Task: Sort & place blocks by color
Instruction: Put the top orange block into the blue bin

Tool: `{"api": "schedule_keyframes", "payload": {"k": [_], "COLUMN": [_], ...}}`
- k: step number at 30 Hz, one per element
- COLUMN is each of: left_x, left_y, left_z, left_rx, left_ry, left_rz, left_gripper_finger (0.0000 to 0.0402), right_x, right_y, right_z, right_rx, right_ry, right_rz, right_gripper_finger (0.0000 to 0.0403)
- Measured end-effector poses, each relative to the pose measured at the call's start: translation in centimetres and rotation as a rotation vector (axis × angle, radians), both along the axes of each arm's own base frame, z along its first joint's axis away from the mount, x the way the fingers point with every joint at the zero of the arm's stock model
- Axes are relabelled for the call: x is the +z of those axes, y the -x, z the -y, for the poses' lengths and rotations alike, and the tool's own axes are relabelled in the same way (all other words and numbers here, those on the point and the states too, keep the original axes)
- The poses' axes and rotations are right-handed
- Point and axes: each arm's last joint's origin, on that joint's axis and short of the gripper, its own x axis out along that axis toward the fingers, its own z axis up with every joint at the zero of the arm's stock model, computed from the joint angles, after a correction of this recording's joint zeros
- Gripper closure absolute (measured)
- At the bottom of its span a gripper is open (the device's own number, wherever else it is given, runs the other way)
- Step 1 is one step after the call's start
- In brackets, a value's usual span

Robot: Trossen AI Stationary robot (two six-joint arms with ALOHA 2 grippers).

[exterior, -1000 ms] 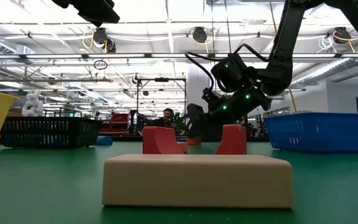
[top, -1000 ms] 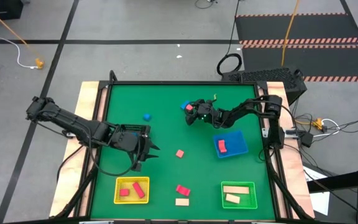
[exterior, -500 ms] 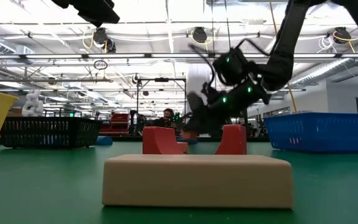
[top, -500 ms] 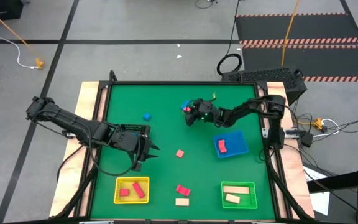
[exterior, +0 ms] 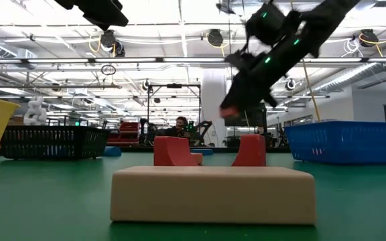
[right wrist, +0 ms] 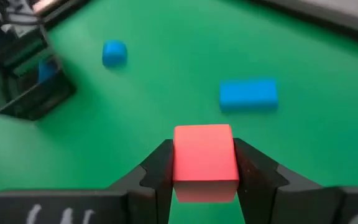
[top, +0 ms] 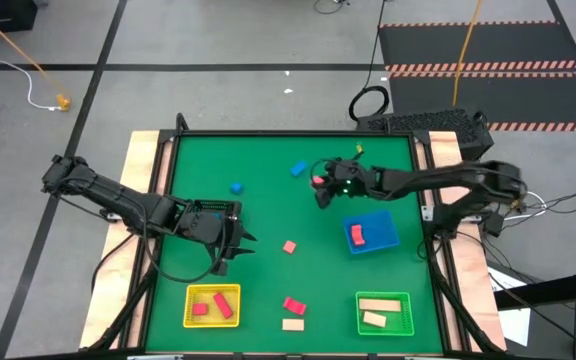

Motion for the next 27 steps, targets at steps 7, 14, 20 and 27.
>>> {"api": "schedule_keyframes", "payload": {"k": [7,14,20,27], "left_x": [0.1,0.1,0.1,0.0], "left_y": [-0.1,-0.1,-0.1,-0.2], "left_z": [-0.1,-0.1,-0.1,-0.4], "left_rx": [-0.003,-0.004,-0.004,0.012], "left_ry": [-0.008,-0.01,-0.01,-0.005], "left_rz": [0.008,0.009,0.009,0.008], "left_gripper_finger": [0.0261,0.0261,0.0261,0.0261], "right_x": [4.1,4.9,4.1,3.3], "right_y": [3.1,6.1,8.2,9.6], "right_z": [-3.6,-6.6,-8.1,-9.1], "right_rx": [0.071,0.038,-0.053,-0.087], "right_ry": [-0.193,-0.361,-0.475,-0.583], "right_rz": [0.068,-0.033,-0.196,-0.365], "right_gripper_finger": [0.0288,0.0288,0.0288,0.0283]}}
